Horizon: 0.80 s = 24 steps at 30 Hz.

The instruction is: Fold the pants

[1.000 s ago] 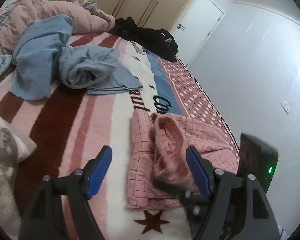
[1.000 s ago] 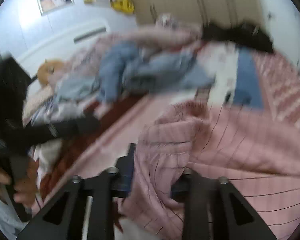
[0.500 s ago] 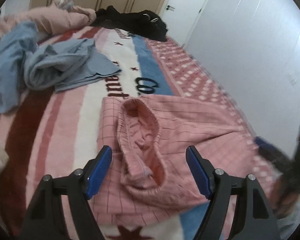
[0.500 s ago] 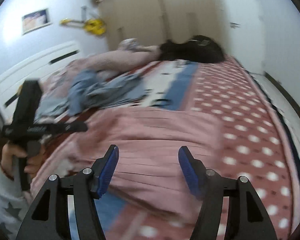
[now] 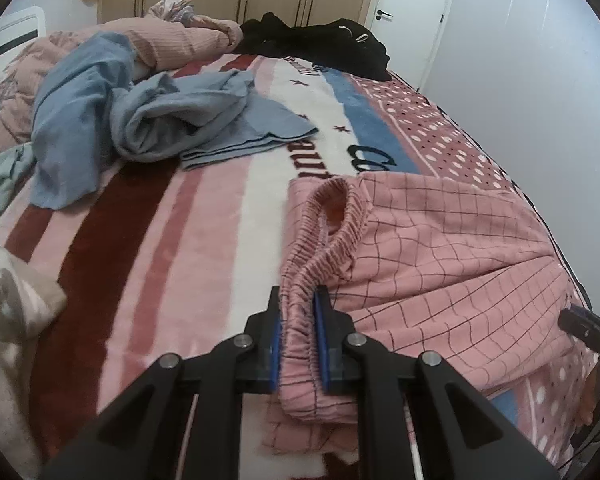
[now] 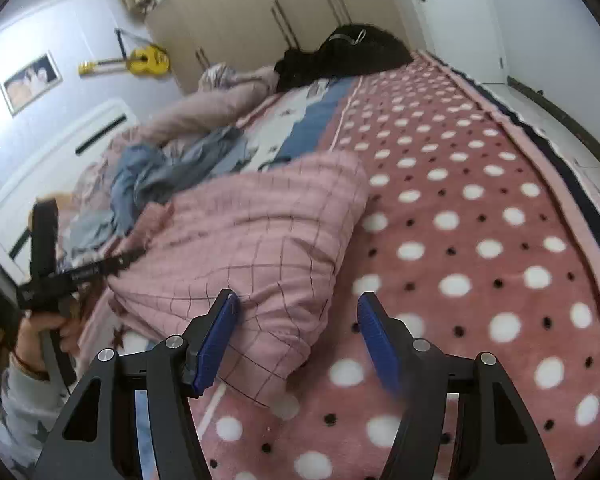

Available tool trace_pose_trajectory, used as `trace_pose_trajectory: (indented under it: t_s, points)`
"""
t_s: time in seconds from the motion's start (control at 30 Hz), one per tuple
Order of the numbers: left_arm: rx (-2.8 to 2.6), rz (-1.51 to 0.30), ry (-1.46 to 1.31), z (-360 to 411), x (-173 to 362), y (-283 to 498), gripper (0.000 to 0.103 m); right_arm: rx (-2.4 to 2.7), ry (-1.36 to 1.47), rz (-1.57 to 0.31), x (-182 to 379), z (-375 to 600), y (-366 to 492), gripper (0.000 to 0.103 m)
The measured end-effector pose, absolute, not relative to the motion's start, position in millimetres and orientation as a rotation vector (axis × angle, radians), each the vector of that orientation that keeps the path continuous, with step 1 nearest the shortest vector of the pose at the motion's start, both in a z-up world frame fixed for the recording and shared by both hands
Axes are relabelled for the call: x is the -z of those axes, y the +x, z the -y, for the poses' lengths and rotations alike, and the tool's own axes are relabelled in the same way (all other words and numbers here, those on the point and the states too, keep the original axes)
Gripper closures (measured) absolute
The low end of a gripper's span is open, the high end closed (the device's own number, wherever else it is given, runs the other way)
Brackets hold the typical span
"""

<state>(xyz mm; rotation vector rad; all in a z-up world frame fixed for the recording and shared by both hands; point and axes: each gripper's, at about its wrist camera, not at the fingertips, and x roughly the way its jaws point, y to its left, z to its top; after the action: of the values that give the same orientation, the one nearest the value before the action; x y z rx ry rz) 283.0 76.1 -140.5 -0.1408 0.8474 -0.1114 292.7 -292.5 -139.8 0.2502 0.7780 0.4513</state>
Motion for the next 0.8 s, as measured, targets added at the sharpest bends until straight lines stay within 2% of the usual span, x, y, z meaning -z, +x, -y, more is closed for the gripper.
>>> trace_pose_trajectory:
  t_s: [0.03,0.1,0.13,0.17,0.3,0.37,0.53,0.6,0.63,0.8]
  points:
    - [0.106,-0.854,-0.150,-78,143,283,0.088,-0.454,0.239,-0.784,142,289,292,0.044]
    - [0.096,-0.861,-0.173,-85,144,282,0.076,-0.452,0.214,-0.795,145,284,289,0.044]
    - [0.082,-0.857,-0.187,-90,143,280,0.062,-0.445,0.206,-0.799,147,282,289,0.044]
    - [0.079,-0.851,-0.199,-93,141,279,0.056,-0.442,0.205,-0.803,147,283,289,0.044]
    - [0.122,-0.797,-0.253,-108,119,281,0.053,-0.449,0.241,-0.817,150,287,292,0.044]
    - [0.149,-0.790,-0.263,-107,109,290,0.048,-0.451,0.253,-0.821,152,288,293,0.044]
    - [0.182,-0.846,-0.205,-81,110,331,0.047,-0.459,0.249,-0.820,152,285,295,0.044]
    - [0.148,-0.872,-0.183,-75,119,347,0.059,-0.462,0.248,-0.820,151,284,295,0.044]
    - [0.107,-0.886,-0.163,-74,126,357,0.069,-0.464,0.247,-0.821,151,284,295,0.044]
    - [0.060,-0.920,-0.157,-79,145,368,0.066,-0.474,0.227,-0.827,156,286,291,0.044]
